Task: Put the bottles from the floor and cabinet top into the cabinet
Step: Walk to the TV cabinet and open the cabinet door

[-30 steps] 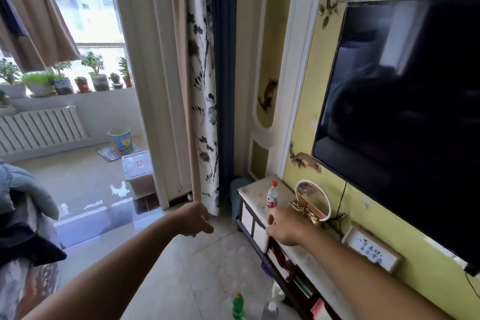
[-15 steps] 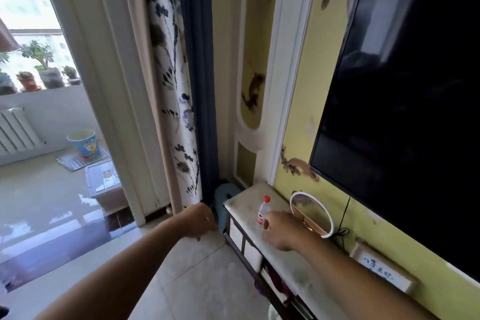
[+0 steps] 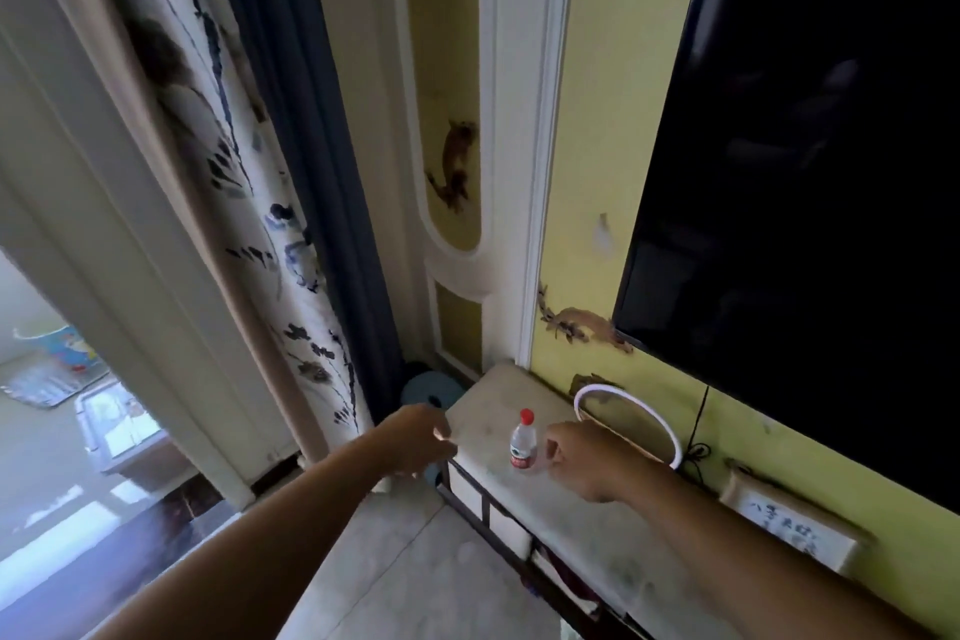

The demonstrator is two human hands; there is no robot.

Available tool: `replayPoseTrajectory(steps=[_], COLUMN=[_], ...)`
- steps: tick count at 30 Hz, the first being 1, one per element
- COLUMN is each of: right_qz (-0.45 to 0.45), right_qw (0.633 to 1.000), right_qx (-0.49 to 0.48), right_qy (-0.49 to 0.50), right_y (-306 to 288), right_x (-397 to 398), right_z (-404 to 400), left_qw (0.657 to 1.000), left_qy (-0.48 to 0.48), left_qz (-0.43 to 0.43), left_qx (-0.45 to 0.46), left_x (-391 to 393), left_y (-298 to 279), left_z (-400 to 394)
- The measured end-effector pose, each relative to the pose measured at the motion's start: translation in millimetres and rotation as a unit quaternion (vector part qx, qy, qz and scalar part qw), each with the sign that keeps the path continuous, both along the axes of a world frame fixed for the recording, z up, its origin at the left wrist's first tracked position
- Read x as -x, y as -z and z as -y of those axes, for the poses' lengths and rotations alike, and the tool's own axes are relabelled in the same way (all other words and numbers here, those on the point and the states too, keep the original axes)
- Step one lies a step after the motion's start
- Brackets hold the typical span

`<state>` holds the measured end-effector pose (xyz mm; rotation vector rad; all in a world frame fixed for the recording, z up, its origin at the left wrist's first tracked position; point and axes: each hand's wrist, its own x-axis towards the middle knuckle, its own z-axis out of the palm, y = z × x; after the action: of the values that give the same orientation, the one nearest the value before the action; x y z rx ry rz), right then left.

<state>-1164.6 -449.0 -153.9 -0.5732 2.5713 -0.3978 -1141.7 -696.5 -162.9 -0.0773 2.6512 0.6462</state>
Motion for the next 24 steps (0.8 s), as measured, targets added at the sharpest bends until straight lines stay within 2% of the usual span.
replayPoseTrajectory(steps=[7, 10, 13, 18, 24], right_qz=[-0.01, -0.037, -0.046, -0.02, -0.004], right_qw=[0.99, 0.977, 0.961, 0.961, 0.97], right_qx=[-0.006, -0.021, -0.03, -0.045, -0.066], right_qy=[0.142, 0.21, 0.27, 0.272, 0.236], right_y=[41, 60, 84, 127, 202], right_x=[37, 36, 27, 13, 13], right_z=[26, 47, 64, 74, 64], left_qw=[0.993, 0.981, 0.976, 0.976, 0.973], left_qy=[0.121, 0.19, 0.212, 0.213, 0.214], left_qz=[0.016, 0.036, 0.032, 0.042, 0.082], left_qx=[0.002, -0.004, -0.021, -0.008, 0.004], left_x=[94, 114, 126, 128, 122], left_y=[50, 65, 80, 126, 204], left_z=[27, 40, 53, 59, 27])
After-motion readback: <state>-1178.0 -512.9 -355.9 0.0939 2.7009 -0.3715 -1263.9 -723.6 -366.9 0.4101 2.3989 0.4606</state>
